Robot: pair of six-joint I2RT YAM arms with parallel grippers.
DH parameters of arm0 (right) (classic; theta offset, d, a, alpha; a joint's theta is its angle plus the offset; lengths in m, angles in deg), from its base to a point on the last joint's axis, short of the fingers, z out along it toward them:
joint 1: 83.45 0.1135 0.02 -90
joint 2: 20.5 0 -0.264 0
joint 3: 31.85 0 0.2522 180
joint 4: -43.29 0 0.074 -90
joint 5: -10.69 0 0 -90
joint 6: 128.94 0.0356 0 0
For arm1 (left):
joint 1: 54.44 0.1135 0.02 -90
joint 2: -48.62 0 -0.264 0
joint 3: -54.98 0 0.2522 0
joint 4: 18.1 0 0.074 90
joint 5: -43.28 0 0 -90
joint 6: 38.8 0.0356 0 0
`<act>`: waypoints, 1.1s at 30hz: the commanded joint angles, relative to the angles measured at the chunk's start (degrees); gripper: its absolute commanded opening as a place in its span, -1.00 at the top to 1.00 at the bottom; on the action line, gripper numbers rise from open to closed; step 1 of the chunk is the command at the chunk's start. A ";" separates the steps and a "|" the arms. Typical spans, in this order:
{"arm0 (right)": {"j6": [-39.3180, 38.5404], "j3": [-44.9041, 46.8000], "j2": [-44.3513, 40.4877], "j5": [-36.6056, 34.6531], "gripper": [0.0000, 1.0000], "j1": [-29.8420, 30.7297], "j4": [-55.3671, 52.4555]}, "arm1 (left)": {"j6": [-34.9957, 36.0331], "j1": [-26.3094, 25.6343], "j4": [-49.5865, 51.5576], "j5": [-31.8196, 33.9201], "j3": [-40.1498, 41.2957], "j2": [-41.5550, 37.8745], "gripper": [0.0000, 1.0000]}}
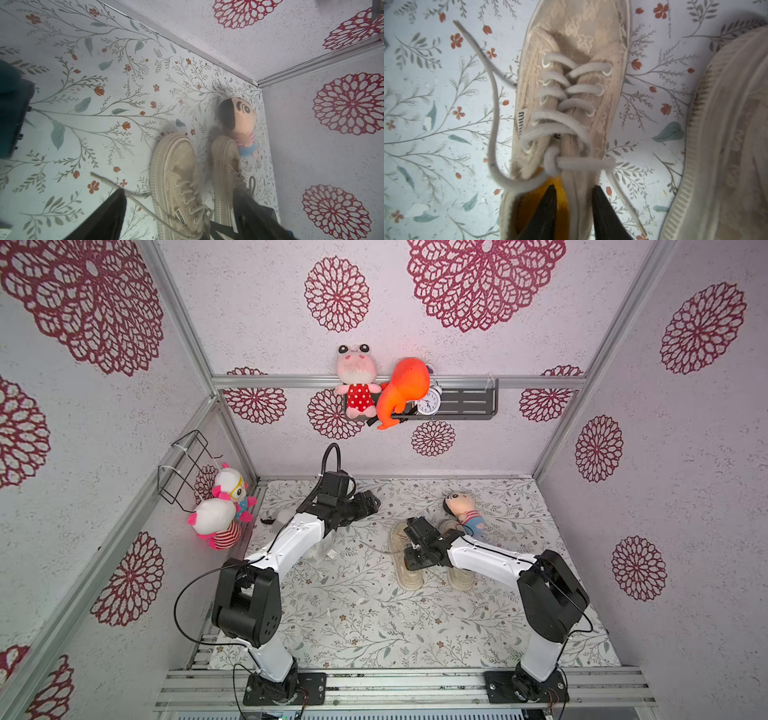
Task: Remove the insole from the shoe
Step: Adjust the shoe at the center of the board.
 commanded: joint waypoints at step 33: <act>-35.23 5.30 -12.27 11.69 0.40 -7.10 -0.99 | 7.67 -1.57 0.33 -1.11 2.78 3.80 -0.65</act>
